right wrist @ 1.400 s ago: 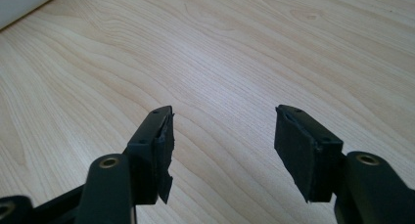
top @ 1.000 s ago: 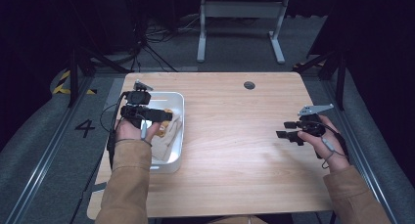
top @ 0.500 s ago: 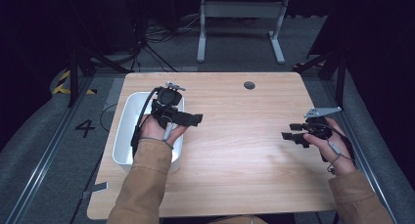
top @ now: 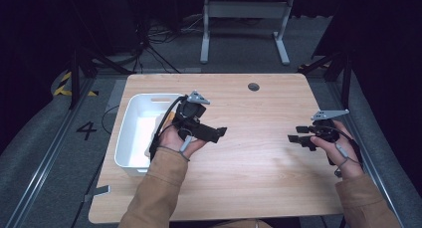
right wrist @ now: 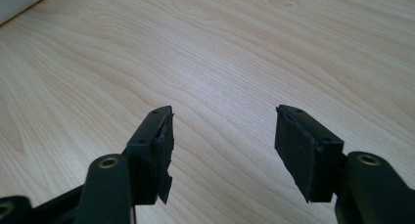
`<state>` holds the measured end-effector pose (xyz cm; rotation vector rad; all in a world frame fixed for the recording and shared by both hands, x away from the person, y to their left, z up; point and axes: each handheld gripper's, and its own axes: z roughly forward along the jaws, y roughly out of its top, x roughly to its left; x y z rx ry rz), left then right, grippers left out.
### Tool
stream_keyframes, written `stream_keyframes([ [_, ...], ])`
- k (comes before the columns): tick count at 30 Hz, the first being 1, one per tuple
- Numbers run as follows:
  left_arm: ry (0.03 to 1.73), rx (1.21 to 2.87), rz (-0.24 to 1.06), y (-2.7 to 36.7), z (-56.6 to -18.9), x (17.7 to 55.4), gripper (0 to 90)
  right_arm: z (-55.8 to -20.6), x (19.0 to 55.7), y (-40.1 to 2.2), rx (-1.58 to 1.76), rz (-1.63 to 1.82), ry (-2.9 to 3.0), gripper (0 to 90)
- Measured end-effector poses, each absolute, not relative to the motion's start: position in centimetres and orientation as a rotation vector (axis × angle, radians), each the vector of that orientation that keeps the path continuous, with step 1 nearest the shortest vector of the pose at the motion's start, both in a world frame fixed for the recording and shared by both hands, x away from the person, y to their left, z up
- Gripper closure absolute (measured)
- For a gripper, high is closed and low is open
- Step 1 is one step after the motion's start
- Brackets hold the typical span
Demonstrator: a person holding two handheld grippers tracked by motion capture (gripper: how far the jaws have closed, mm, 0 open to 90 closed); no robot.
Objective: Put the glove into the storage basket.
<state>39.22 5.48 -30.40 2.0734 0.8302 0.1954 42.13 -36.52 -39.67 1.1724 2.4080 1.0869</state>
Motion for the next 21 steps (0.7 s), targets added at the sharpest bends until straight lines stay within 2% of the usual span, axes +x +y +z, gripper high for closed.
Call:
stream_keyframes([
  [12, 0.655, 2.079, 0.156, 1.6, -33.7, 37.9, 0.0, -39.9, 42.2, -36.3, 1.168, 1.079, 2.421, 40.4],
  [21, 0.680, 2.077, 0.125, 0.9, -36.9, 37.6, 1.4, -40.0, 42.2, -36.2, 1.166, 1.074, 2.424, 40.3],
])
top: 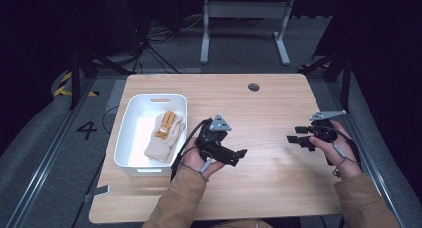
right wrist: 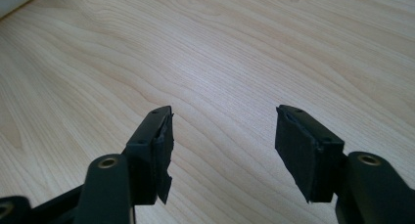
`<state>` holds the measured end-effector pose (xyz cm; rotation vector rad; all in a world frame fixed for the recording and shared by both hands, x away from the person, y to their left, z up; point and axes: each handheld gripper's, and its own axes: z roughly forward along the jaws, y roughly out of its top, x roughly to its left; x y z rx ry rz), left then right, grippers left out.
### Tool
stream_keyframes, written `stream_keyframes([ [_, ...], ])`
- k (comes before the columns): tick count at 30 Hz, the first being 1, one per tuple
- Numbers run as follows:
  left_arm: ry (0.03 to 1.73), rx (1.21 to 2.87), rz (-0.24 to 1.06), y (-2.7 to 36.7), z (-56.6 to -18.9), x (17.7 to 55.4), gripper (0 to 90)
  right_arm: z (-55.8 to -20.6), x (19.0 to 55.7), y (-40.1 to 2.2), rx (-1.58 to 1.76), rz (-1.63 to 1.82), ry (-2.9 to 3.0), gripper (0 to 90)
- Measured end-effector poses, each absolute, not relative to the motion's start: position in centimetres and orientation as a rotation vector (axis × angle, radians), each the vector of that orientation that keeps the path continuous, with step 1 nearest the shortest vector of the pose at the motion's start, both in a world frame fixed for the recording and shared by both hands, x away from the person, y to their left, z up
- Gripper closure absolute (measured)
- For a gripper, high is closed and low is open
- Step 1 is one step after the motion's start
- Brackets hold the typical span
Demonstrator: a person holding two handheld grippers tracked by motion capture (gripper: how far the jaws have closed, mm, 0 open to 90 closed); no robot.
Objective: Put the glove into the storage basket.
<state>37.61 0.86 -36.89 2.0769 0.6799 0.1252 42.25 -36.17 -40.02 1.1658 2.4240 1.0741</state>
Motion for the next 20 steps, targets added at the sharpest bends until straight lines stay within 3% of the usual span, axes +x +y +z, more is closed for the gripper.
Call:
stream_keyframes([
  [13, 0.748, 2.116, 0.077, 0.1, -42.5, 38.0, 1.4, -40.0, 42.1, -36.2, 1.162, 1.078, 2.424, 40.2],
  [20, 0.761, 2.130, 0.076, 0.0, -42.9, 37.8, 2.1, -40.0, 42.3, -36.1, 1.162, 1.073, 2.426, 40.3],
])
